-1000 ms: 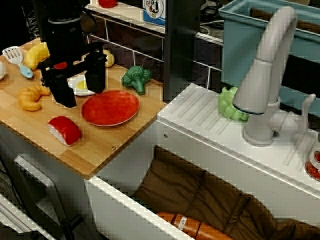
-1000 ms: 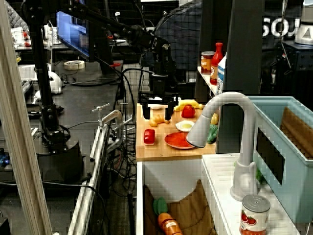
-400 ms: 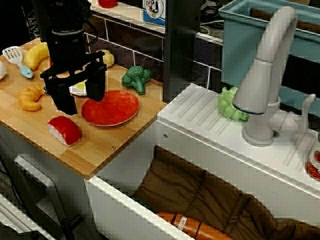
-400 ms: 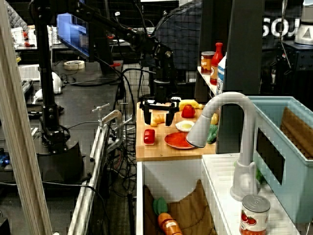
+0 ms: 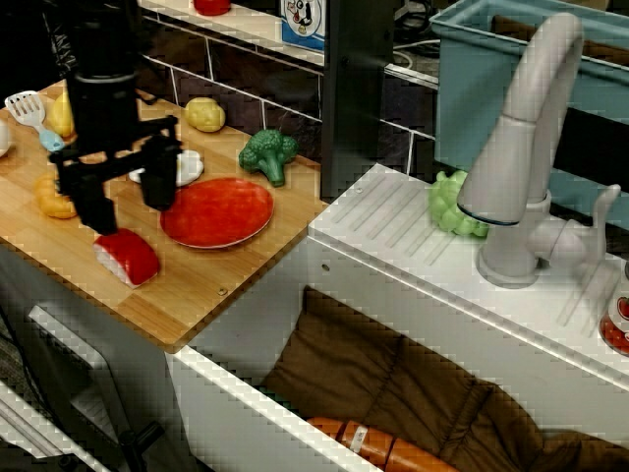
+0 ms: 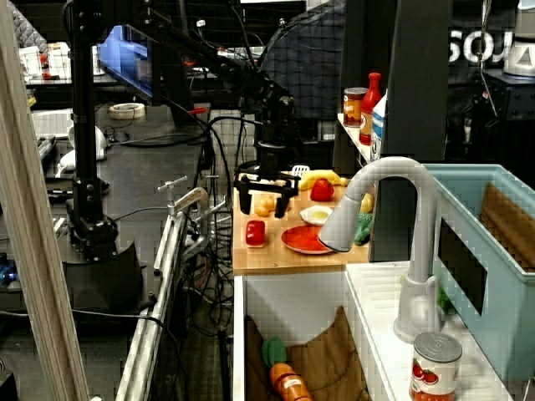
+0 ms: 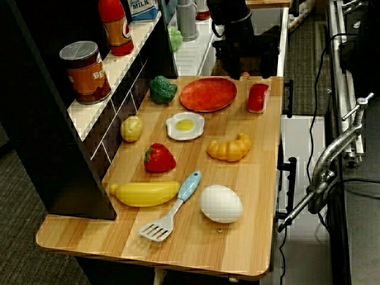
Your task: Put sushi on plate
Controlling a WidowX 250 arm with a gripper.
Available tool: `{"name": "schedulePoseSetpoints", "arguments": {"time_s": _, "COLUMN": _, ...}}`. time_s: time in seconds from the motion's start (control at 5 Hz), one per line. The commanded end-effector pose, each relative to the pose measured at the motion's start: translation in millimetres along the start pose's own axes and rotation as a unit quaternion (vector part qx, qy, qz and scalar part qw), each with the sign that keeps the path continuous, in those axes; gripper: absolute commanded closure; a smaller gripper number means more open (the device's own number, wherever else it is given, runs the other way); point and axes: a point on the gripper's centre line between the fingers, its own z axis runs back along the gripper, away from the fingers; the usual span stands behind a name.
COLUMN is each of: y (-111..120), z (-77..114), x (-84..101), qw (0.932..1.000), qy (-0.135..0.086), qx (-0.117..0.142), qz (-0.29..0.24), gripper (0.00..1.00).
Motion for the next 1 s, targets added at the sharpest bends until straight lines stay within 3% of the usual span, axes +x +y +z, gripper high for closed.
{"name": "schedulePoseSetpoints", "arguments": {"time_s": 0.0, "y": 33.5, "z": 3.9, "x": 1.8, "qw": 0.9984, "qy": -0.012, "qx": 0.019, "qz": -0.052, "gripper": 0.00}}
{"name": "schedulePoseSetpoints", "arguments": {"time_s": 0.2, "y": 44.7, "z": 1.6, "x": 3.4, "qw": 0.9992, "qy": -0.008, "qx": 0.000, "qz": -0.039, "gripper": 0.00}}
{"name": "schedulePoseSetpoints", "arguments": {"time_s": 0.4, "y": 45.0, "z": -12.4, "x": -4.6, "qw": 0.9998, "qy": 0.007, "qx": -0.017, "qz": -0.003, "gripper": 0.00}}
{"name": "schedulePoseSetpoints", "arguments": {"time_s": 0.6, "y": 39.3, "z": -13.3, "x": -1.5, "qw": 0.9991, "qy": 0.023, "qx": -0.022, "qz": 0.030, "gripper": 0.00}}
{"name": "schedulePoseSetpoints", "arguments": {"time_s": 0.8, "y": 28.0, "z": -10.8, "x": -2.8, "qw": 0.9975, "qy": 0.045, "qx": -0.006, "qz": 0.054, "gripper": 0.00}}
